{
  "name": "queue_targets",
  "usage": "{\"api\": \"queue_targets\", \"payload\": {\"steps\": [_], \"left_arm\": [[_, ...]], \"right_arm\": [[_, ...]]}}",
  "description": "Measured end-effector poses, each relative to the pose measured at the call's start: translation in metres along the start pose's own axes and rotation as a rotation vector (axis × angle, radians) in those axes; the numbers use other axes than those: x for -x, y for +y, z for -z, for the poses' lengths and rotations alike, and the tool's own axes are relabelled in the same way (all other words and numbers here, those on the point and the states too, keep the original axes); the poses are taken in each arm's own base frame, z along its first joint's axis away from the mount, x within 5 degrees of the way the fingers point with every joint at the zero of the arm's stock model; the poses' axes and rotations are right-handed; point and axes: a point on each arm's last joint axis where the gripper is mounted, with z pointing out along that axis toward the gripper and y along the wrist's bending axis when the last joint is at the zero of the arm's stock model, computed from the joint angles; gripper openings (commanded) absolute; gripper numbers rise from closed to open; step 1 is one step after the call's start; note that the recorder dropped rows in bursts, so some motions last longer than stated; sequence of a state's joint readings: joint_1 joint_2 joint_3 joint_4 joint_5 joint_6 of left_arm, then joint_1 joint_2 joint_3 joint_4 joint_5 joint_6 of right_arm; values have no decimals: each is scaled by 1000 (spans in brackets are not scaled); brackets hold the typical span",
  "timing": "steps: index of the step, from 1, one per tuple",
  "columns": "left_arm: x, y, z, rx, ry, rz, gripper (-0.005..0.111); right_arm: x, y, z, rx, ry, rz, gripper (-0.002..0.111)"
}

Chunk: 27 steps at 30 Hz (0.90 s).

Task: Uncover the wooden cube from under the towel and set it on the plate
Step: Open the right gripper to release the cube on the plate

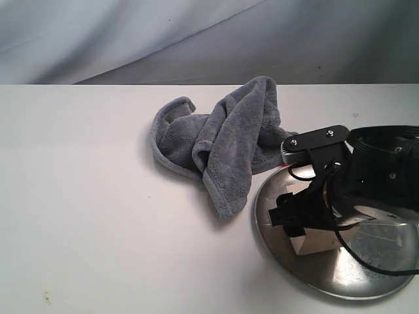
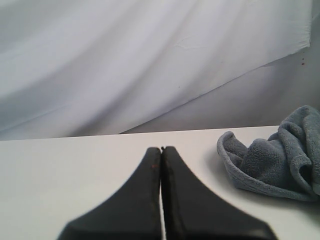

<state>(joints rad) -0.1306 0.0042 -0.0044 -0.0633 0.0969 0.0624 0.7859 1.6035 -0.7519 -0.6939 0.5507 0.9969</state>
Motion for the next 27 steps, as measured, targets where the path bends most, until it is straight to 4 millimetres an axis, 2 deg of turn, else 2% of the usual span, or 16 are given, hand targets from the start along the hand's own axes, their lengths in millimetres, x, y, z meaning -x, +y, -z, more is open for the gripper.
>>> {"api": "queue_targets", "payload": {"steps": [5, 7, 13, 22, 27], "left_arm": [[0, 0, 0, 0, 0, 0, 0], [0, 0, 0, 0, 0, 0, 0], [0, 0, 0, 0, 0, 0, 0], [0, 0, 0, 0, 0, 0, 0], [0, 0, 0, 0, 0, 0, 0]], "right_arm": [[-1, 2, -5, 0, 6, 6, 31], [-1, 2, -5, -1, 4, 0, 35], [0, 2, -5, 1, 0, -3, 64], [0, 2, -5, 5, -7, 0, 65], [2, 2, -5, 6, -22, -28, 79]]}}
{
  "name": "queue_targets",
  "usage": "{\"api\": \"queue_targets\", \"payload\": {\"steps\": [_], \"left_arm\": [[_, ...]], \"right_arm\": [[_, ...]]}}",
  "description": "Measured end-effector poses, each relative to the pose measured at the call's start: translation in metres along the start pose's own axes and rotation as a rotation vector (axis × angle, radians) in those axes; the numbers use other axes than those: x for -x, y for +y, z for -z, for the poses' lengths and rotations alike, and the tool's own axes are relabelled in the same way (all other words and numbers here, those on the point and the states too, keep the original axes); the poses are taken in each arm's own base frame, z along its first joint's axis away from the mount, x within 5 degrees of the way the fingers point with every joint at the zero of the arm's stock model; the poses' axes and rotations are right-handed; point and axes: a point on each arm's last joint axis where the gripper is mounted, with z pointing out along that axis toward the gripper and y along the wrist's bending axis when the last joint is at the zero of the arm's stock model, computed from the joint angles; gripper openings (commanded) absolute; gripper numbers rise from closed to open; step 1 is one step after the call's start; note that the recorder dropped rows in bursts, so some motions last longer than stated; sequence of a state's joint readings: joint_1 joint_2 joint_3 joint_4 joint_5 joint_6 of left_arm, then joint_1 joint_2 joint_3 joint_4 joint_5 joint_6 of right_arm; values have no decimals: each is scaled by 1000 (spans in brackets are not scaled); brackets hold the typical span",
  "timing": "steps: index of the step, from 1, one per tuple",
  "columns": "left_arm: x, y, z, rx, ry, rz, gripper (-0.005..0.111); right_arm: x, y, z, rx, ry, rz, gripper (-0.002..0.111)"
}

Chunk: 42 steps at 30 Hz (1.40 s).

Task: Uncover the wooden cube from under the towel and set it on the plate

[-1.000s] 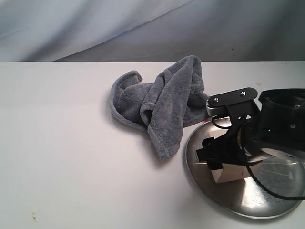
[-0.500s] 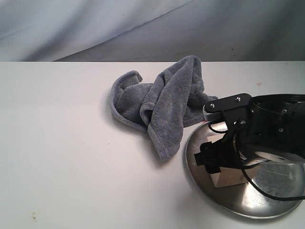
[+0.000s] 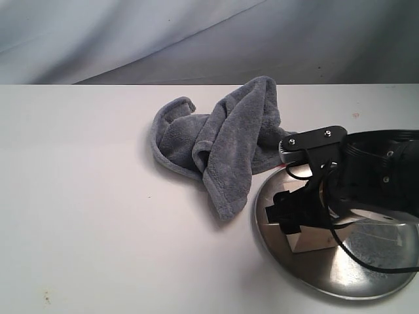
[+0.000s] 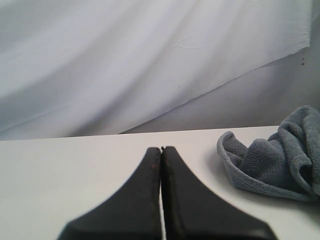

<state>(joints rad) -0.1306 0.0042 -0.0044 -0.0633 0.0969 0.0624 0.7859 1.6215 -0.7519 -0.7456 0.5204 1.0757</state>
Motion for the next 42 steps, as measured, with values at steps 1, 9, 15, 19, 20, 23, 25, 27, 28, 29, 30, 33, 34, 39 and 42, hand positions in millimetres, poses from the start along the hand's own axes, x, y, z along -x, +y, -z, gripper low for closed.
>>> {"api": "queue_targets", "payload": {"steps": [1, 9, 15, 19, 20, 23, 25, 27, 28, 29, 30, 33, 34, 39, 42], "left_arm": [[0, 0, 0, 0, 0, 0, 0], [0, 0, 0, 0, 0, 0, 0], [0, 0, 0, 0, 0, 0, 0], [0, 0, 0, 0, 0, 0, 0], [0, 0, 0, 0, 0, 0, 0], [0, 0, 0, 0, 0, 0, 0], [0, 0, 0, 0, 0, 0, 0], [0, 0, 0, 0, 0, 0, 0], [0, 0, 0, 0, 0, 0, 0], [0, 0, 0, 0, 0, 0, 0], [0, 0, 0, 0, 0, 0, 0], [0, 0, 0, 0, 0, 0, 0], [0, 0, 0, 0, 0, 0, 0], [0, 0, 0, 0, 0, 0, 0], [0, 0, 0, 0, 0, 0, 0]], "right_arm": [[0, 0, 0, -1, -2, 0, 81], [0, -2, 0, -18, 0, -1, 91], [0, -1, 0, -14, -2, -1, 91], [5, -2, 10, 17, -45, -11, 91], [7, -3, 15, 27, -68, -12, 91], [15, -8, 36, 56, -166, 3, 91], [21, -11, 50, 75, -238, 30, 91], [27, -15, 67, 103, -337, 73, 91], [30, -16, 75, 116, -382, 91, 91], [33, -17, 84, 126, -438, 129, 91], [34, -19, 91, 132, -481, 154, 90], [39, -25, 110, 114, -592, 244, 86], [39, -27, 114, 104, -619, 269, 81], [41, -35, 135, 75, -718, 322, 50], [40, -40, 146, 58, -768, 344, 30]]}}
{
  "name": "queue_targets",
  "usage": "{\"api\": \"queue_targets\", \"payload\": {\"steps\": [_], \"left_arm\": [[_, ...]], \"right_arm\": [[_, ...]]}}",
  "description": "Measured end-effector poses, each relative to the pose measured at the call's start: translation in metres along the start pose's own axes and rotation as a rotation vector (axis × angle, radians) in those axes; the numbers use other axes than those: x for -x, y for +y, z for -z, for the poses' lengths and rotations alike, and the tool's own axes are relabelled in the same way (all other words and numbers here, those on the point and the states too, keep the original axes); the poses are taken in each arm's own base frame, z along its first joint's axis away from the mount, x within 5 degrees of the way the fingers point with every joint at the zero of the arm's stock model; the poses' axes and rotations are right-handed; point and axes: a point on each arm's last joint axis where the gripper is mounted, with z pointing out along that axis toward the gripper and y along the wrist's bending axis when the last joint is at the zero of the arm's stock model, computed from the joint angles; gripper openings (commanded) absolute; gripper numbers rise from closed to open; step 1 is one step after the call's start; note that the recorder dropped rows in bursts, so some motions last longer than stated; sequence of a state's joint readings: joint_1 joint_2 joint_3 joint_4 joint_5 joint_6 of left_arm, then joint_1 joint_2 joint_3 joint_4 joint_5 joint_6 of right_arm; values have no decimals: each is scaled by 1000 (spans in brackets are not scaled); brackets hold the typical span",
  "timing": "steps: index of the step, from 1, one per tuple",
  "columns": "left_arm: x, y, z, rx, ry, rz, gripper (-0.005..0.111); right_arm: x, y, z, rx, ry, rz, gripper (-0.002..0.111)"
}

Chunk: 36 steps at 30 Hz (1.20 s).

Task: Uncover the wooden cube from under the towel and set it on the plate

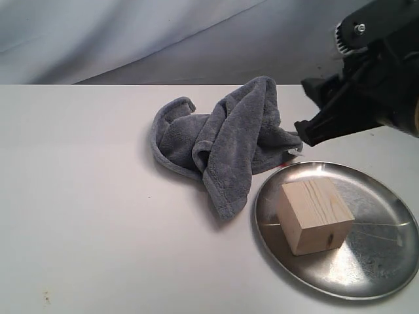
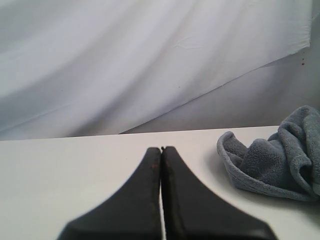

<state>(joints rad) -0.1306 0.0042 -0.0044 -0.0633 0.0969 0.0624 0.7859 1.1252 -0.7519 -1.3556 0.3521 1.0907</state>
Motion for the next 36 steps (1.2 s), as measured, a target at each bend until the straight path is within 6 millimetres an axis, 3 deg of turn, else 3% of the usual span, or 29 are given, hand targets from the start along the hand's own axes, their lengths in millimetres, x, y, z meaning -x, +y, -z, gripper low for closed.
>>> {"api": "queue_targets", "payload": {"steps": [7, 18, 25, 36], "left_arm": [[0, 0, 0, 0, 0, 0, 0], [0, 0, 0, 0, 0, 0, 0], [0, 0, 0, 0, 0, 0, 0], [0, 0, 0, 0, 0, 0, 0]], "right_arm": [[15, -16, 26, -67, -125, 93, 0], [28, -47, 78, -215, -288, -9, 0], [29, -46, 81, -204, -304, -3, 0], [19, -51, 101, -195, -213, 209, 0]]}}
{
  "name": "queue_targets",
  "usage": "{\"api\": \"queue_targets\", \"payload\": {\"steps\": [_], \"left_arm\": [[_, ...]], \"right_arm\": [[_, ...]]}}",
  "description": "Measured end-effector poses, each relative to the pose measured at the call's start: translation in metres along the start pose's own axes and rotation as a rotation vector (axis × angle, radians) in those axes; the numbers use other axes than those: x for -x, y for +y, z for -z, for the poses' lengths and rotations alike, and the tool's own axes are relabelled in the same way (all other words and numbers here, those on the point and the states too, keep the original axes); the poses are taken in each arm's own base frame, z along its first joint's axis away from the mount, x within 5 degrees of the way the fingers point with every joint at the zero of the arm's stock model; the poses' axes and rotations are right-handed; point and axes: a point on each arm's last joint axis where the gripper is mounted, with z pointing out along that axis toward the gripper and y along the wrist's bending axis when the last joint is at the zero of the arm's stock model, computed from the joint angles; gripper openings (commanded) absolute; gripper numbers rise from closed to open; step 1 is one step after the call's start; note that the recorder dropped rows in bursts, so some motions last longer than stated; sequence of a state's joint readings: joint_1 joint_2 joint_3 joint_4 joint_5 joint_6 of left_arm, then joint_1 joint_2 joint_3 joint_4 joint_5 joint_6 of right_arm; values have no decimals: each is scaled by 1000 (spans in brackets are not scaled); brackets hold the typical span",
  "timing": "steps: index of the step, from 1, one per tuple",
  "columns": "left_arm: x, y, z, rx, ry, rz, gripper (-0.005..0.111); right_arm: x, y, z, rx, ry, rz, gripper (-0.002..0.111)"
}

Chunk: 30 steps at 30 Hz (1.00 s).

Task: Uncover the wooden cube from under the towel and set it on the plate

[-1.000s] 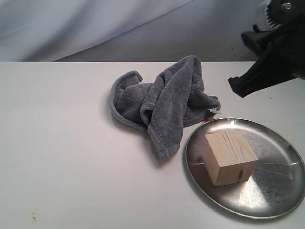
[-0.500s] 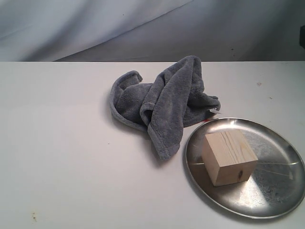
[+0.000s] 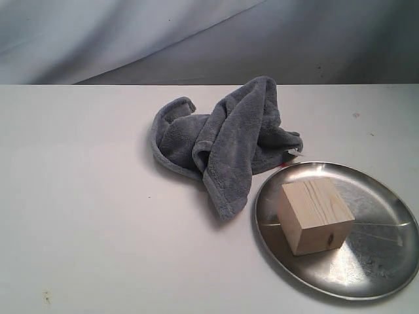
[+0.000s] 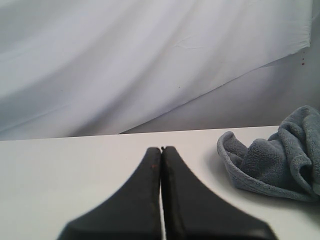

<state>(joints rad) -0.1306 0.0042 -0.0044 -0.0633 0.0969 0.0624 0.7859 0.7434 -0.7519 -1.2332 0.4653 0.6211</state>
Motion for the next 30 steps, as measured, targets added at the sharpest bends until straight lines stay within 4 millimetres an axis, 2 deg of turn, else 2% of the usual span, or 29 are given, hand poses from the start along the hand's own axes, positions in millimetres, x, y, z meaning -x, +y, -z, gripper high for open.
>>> {"api": "queue_targets", "payload": {"steps": [5, 10, 12, 15, 18, 24, 30], "left_arm": [[0, 0, 0, 0, 0, 0, 0], [0, 0, 0, 0, 0, 0, 0], [0, 0, 0, 0, 0, 0, 0], [0, 0, 0, 0, 0, 0, 0], [0, 0, 0, 0, 0, 0, 0], [0, 0, 0, 0, 0, 0, 0], [0, 0, 0, 0, 0, 0, 0]], "right_arm": [[1, 3, 16, 114, -37, 72, 0], [12, 10, 24, 210, -174, 110, 0], [16, 12, 26, 235, -223, 82, 0], [21, 12, 26, 247, -298, -51, 0], [15, 12, 22, 197, -340, -136, 0], [0, 9, 16, 115, -331, -198, 0], [-6, -12, 14, -49, -326, -267, 0]]}}
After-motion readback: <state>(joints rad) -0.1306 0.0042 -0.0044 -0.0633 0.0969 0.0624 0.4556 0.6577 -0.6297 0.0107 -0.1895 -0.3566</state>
